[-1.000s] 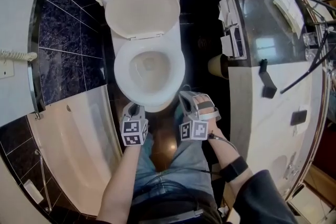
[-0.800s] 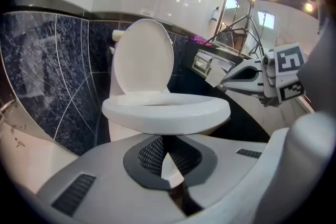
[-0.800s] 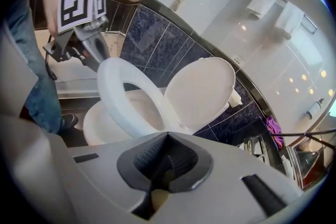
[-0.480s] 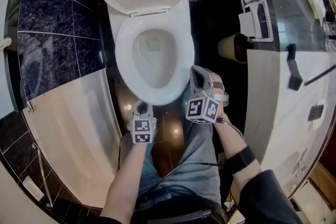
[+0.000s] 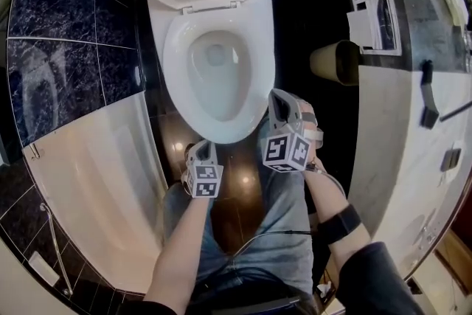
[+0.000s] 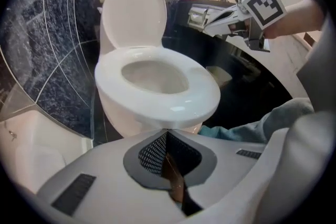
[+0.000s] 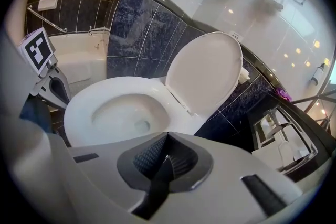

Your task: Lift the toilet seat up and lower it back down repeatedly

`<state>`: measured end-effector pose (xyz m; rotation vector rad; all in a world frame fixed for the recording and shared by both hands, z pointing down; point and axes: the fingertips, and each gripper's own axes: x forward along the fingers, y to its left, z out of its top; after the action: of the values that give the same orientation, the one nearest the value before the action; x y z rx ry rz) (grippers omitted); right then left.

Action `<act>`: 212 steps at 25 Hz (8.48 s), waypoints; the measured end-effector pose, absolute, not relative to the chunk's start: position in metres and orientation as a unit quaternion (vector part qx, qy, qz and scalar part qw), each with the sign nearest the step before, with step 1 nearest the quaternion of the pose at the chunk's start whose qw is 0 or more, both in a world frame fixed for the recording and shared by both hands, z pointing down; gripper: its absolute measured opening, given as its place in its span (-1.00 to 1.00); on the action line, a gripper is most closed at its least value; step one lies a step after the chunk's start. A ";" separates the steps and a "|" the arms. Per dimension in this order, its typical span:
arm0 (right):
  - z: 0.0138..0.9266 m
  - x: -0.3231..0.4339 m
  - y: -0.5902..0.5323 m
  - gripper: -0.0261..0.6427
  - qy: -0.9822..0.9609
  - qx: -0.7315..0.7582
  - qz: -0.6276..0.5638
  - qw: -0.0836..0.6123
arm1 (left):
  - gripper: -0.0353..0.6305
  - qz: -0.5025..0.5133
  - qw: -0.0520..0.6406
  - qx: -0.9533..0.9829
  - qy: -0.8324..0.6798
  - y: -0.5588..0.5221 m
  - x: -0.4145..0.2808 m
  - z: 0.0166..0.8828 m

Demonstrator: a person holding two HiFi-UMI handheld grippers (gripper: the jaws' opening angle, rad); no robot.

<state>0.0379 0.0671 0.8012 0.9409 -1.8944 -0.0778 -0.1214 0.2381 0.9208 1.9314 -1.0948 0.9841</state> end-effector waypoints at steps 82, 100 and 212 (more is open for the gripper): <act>0.497 0.091 0.013 -0.40 -0.788 0.517 0.196 0.272 | -0.89 0.194 0.122 0.800 -0.555 0.048 -0.179 0.422; 0.787 0.087 0.072 -0.38 -0.740 0.486 0.366 0.288 | -0.89 0.235 0.131 0.796 -0.542 0.057 -0.165 0.610; 0.562 0.090 -0.100 -0.89 -0.817 0.409 0.361 0.189 | -0.89 0.202 0.221 0.732 -0.612 -0.159 -0.149 0.569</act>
<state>0.0905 -0.1002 0.5622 1.1493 -2.2964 1.0146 -0.1485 -0.1594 0.5689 2.0222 -1.6924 0.5573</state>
